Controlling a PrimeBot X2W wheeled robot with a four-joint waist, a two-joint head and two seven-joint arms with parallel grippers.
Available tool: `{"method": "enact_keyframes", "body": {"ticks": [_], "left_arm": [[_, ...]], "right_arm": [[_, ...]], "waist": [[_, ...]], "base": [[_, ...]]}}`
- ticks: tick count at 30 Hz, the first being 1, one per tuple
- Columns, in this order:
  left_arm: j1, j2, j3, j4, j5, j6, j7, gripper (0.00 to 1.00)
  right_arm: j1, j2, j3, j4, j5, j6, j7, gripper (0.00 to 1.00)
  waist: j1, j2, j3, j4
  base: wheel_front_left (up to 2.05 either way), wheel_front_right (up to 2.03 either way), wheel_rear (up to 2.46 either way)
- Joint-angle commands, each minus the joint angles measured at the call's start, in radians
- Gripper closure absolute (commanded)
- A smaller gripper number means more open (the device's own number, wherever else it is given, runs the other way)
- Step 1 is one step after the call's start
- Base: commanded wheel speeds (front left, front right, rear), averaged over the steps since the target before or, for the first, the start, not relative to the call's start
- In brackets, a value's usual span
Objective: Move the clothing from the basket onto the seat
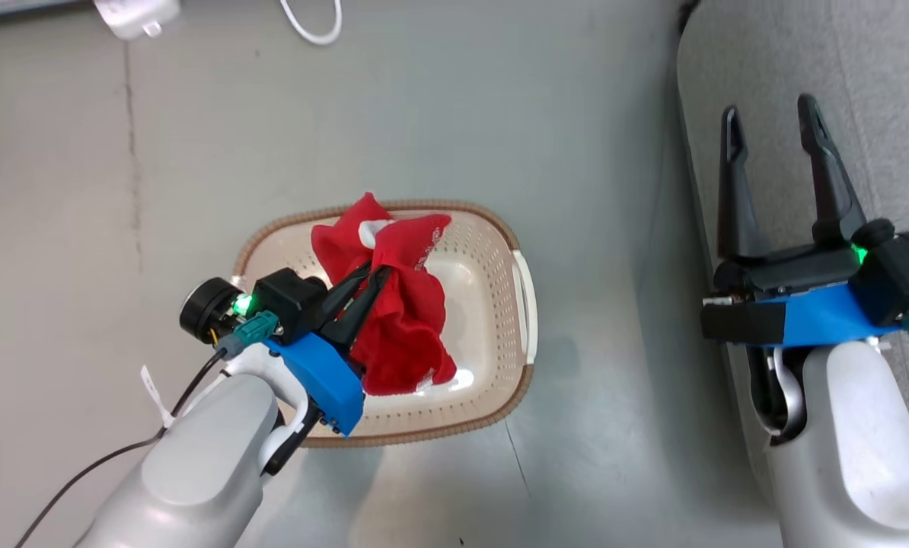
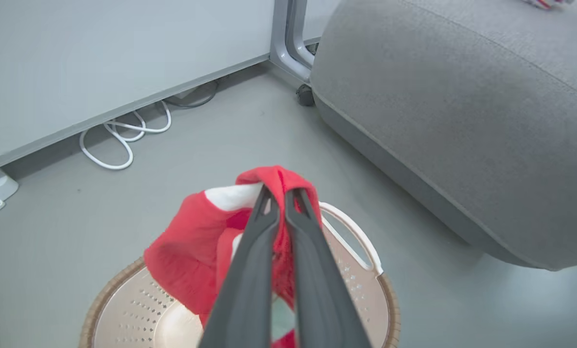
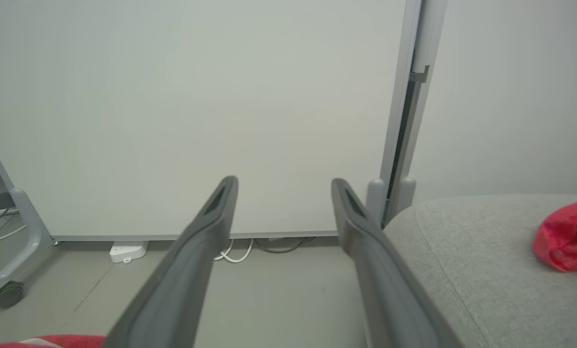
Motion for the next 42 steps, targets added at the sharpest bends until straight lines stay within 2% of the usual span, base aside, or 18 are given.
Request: {"method": "enact_keyframes", "body": {"ticks": [1, 7, 23, 42], "left_arm": [[0.026, -0.003, 0.025, -0.026, 0.015, 0.0, -0.005, 1.0], [0.077, -0.028, 0.105, -0.106, 0.068, 0.0, -0.005, 1.0], [0.071, -0.102, 0.119, -0.226, 0.154, 0.0, -0.005, 1.0], [0.04, -0.104, 0.104, -0.23, 0.143, 0.005, 0.001, 1.0]], "right_arm": [[0.027, 0.0, -0.006, 0.007, -0.007, -0.001, -0.001, 0.0], [0.091, 0.0, -0.027, 0.023, -0.011, -0.001, -0.001, 0.0], [0.226, -0.009, -0.031, 0.059, 0.005, -0.001, -0.001, 0.0], [0.353, -0.008, -0.009, 0.072, 0.025, -0.001, -0.001, 0.0]], "waist": [[0.0002, 0.0, -0.066, 0.022], [0.0002, 0.0, -0.157, 0.047], [0.0002, 0.0, -0.372, 0.064], [0.0002, 0.0, -0.522, 0.078]], "base": [[0.0, 0.0, 0.0], [0.0, 0.0, 0.0], [0.0, 0.0, 0.0], [0.0, 0.0, 0.0]]}}
